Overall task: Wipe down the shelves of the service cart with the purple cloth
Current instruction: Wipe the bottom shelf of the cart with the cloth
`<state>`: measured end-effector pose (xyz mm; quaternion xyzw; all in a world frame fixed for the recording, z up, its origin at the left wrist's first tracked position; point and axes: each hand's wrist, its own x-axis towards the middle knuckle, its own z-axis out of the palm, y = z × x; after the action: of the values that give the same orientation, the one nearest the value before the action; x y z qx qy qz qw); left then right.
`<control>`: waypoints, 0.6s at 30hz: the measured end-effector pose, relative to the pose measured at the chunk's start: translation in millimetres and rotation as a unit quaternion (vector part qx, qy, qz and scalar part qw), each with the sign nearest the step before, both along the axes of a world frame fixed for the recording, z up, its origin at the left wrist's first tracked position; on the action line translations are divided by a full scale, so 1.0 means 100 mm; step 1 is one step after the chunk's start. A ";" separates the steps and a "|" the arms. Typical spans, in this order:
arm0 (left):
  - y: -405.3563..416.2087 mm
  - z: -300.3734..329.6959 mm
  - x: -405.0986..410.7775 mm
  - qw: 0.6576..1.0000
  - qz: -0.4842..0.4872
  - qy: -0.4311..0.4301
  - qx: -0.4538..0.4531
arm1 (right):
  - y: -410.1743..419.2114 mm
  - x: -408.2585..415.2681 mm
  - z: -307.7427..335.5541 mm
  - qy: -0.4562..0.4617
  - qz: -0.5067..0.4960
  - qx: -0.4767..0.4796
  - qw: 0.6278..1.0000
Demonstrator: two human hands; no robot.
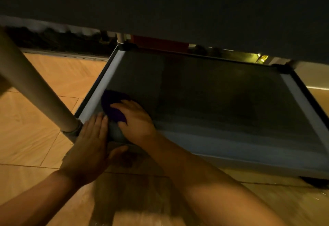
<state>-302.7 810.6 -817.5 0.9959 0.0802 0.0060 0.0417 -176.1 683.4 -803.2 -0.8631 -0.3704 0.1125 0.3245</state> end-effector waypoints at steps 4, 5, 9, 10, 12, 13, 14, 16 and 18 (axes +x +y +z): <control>-0.07 0.03 0.02 0.999 0.026 -0.016 -0.021 | -0.31 0.00 0.06 -0.138 -0.082 -0.114 0.980; -0.07 0.04 0.03 0.998 0.030 -0.022 -0.040 | -0.33 0.08 0.10 -0.135 -0.131 -0.125 0.974; -0.01 0.03 0.03 0.977 0.050 -0.080 -0.191 | -0.09 -0.01 0.14 -0.053 -0.156 -0.040 0.986; 0.00 0.03 0.01 0.971 0.051 -0.095 -0.215 | -0.02 -0.11 0.10 -0.041 -0.125 -0.028 0.991; 0.03 0.02 -0.03 0.972 0.041 -0.095 -0.211 | 0.00 -0.23 0.03 -0.056 -0.058 -0.056 0.995; 0.05 0.01 -0.03 0.975 0.038 -0.085 -0.200 | -0.07 -0.22 0.03 -0.081 -0.036 -0.083 0.993; 0.04 0.00 -0.01 0.979 0.042 -0.075 -0.185 | -0.16 -0.18 0.05 -0.107 -0.021 -0.108 0.988; 0.03 -0.01 0.04 0.987 0.057 -0.049 -0.142 | -0.43 -0.11 0.09 -0.140 -0.018 -0.146 0.979; 0.03 0.00 0.10 0.990 0.073 -0.011 -0.120 | -0.78 -0.06 0.14 -0.154 -0.043 -0.174 0.972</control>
<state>-292.6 813.6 -817.7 0.9750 0.1528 0.0099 0.1611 -182.2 605.1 -789.2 -0.9284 -0.3532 0.0270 0.1126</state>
